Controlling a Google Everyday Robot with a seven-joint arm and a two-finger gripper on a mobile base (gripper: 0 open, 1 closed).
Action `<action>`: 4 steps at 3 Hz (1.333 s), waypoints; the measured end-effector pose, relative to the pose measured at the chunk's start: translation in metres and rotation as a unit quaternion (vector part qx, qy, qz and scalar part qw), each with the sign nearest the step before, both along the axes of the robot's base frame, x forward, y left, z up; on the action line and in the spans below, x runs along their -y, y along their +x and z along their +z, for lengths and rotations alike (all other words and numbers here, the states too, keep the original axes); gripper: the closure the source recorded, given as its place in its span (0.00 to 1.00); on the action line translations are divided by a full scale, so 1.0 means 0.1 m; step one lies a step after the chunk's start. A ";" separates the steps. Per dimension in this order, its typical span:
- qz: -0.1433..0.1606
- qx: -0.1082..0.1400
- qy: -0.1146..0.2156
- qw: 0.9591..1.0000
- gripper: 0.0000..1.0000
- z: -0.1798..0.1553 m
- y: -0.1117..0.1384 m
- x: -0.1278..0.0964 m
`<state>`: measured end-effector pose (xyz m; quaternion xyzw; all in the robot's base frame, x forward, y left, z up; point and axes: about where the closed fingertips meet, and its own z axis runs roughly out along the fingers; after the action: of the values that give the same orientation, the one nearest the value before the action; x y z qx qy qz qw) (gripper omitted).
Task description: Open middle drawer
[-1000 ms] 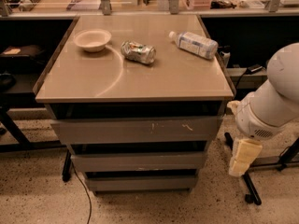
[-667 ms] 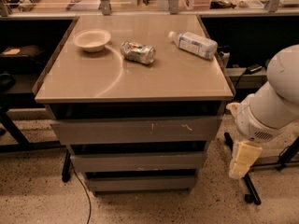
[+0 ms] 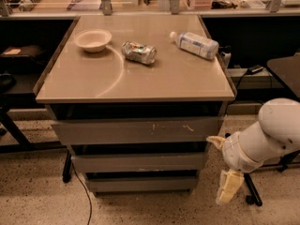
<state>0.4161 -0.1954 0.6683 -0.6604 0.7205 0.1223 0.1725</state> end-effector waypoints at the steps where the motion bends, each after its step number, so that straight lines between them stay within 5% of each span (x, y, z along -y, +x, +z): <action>1: 0.053 -0.003 0.046 0.998 0.00 -0.54 0.03 -0.05; 2: 0.072 -0.008 0.054 0.996 0.00 -0.70 -0.01 -0.07; 4: 0.062 0.001 0.049 0.997 0.00 -1.02 0.11 -0.11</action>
Offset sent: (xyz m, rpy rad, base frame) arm 0.0024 0.0043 -0.0456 0.0780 0.0048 0.0887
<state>0.4268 -0.1848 0.5662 -0.6943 0.6714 0.1671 0.1980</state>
